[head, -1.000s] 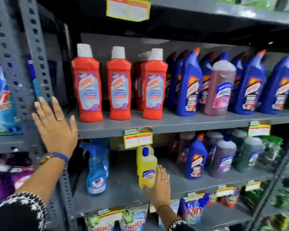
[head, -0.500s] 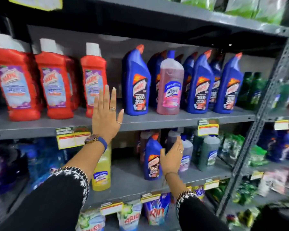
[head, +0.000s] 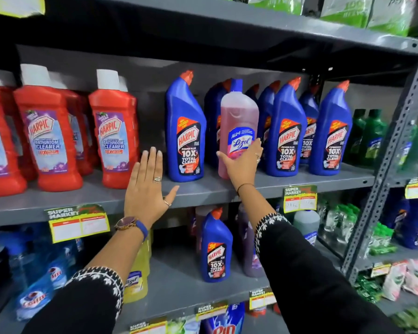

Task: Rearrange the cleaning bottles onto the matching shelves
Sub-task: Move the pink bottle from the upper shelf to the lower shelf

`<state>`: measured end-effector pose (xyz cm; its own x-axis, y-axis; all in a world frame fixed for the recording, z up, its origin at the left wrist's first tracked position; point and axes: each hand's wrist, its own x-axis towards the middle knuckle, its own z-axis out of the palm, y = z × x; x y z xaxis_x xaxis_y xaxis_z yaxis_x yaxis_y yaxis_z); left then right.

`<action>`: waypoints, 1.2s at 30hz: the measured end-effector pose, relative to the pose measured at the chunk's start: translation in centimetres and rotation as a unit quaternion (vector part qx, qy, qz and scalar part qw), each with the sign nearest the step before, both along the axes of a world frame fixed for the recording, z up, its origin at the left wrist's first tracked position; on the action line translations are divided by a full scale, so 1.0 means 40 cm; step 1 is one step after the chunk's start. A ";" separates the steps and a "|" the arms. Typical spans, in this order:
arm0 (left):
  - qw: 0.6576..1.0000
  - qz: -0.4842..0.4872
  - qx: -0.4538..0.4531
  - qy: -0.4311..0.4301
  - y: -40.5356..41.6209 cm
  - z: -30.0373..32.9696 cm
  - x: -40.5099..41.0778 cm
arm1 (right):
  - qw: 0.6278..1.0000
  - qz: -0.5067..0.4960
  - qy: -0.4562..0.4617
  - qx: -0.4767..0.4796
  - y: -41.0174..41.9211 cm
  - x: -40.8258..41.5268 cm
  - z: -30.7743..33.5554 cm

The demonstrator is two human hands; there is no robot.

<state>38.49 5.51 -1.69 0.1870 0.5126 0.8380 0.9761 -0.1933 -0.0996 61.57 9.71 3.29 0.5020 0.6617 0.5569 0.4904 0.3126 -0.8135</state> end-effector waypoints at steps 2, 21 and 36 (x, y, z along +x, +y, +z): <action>1.000 0.002 0.003 0.004 -0.003 -0.002 0.003 | 0.999 -0.034 0.006 -0.039 0.024 -0.009 0.020; 1.000 0.003 0.020 0.009 0.002 -0.007 0.003 | 0.997 -0.073 0.025 -0.031 -0.122 -0.070 0.024; 1.000 -0.001 0.026 0.002 0.002 -0.006 -0.002 | 0.996 -0.014 0.092 -0.013 -0.318 -0.210 -0.392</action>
<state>38.40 5.61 -1.94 0.1904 0.4680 0.8629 0.9755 -0.1892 -0.1126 53.17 -3.01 -12.37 0.6119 0.6591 0.4371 0.3406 0.2793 -0.8978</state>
